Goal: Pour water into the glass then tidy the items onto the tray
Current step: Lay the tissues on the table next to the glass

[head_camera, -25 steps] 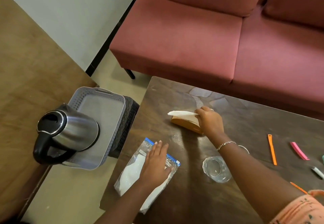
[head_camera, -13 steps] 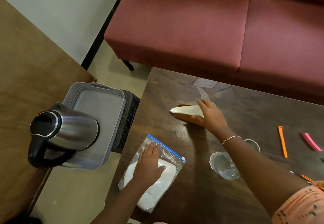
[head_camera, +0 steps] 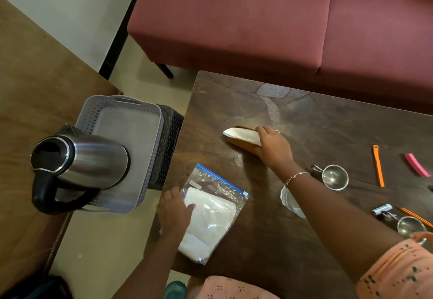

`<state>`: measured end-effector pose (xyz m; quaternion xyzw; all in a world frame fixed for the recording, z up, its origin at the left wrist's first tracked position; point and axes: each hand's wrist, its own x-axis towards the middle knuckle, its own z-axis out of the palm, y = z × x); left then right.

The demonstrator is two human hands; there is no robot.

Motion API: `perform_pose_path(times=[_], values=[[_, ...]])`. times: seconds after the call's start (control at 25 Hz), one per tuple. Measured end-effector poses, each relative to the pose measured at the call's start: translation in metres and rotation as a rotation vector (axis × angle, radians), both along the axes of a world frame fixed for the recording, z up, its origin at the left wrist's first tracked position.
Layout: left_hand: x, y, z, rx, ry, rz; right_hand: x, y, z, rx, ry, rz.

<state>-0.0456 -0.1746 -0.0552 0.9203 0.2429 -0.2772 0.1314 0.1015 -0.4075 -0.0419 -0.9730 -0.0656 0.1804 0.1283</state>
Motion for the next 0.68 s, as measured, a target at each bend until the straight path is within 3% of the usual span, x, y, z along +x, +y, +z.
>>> perform_pose_path(times=[0.12,0.24,0.68], values=[[0.0,0.015,-0.009,0.024,0.219,0.041,-0.017,0.002,0.005,0.041,0.011,0.0],[-0.006,0.022,-0.019,-0.056,0.303,0.137,-0.031,0.005,0.007,0.059,0.027,-0.006],[-0.053,0.064,-0.014,-0.108,0.222,0.362,-0.093,0.023,-0.001,0.04,0.09,0.158]])
